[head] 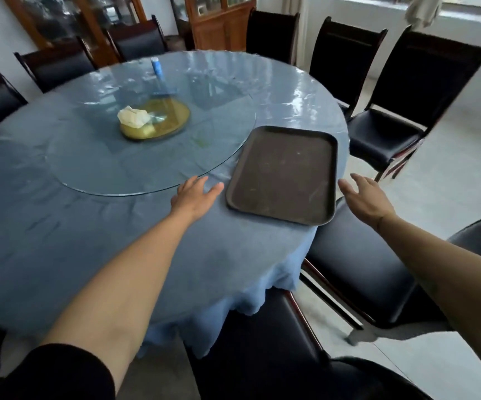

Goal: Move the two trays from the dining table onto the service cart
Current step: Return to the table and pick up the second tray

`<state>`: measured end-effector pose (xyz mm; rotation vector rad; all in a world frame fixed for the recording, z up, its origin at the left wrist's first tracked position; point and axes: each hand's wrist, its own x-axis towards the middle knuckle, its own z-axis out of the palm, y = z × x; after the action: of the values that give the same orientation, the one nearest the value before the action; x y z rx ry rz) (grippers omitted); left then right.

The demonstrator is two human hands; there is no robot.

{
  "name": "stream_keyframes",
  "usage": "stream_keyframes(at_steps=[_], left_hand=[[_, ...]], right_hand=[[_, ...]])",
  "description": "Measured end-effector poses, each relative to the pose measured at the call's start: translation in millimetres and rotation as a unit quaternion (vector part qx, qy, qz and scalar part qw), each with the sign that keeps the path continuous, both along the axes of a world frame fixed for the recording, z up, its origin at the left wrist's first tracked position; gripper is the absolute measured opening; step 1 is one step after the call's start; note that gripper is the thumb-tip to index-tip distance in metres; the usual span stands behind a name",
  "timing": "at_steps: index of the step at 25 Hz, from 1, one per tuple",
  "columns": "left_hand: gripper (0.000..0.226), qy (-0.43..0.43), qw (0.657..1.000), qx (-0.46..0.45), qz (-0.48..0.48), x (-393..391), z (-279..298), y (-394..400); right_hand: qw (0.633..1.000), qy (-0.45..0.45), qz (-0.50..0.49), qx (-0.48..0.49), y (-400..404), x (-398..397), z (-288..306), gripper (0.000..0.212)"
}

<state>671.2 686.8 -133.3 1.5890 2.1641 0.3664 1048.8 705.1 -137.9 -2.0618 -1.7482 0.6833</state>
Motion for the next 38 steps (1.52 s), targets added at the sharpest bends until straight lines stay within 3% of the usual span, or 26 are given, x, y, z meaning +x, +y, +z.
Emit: stream_keyframes(at_steps=[9,14,21,26,32,38], left_hand=[[0.071,-0.037,0.998,-0.048,0.019,21,-70,124],[0.068,-0.102,0.993,-0.053,0.042,19,-103,185],[0.057,-0.157,0.981,-0.092,0.071,40,-136,258],[0.071,-0.182,0.973,-0.102,0.098,45,-151,278],[0.088,-0.209,0.950,-0.201,0.117,54,-138,289],[0.090,-0.206,0.946,-0.203,0.146,56,-131,297]], right_hand=[[0.998,0.013,-0.024,-0.050,121,25,-80,0.077],[0.995,0.035,-0.065,-0.071,180,21,-108,0.076],[0.975,0.127,-0.122,-0.138,230,18,-146,0.077],[0.955,0.185,-0.177,-0.153,247,16,-149,0.079],[0.928,0.228,-0.173,-0.238,258,17,-137,0.088],[0.905,0.256,-0.176,-0.291,260,22,-128,0.098]])
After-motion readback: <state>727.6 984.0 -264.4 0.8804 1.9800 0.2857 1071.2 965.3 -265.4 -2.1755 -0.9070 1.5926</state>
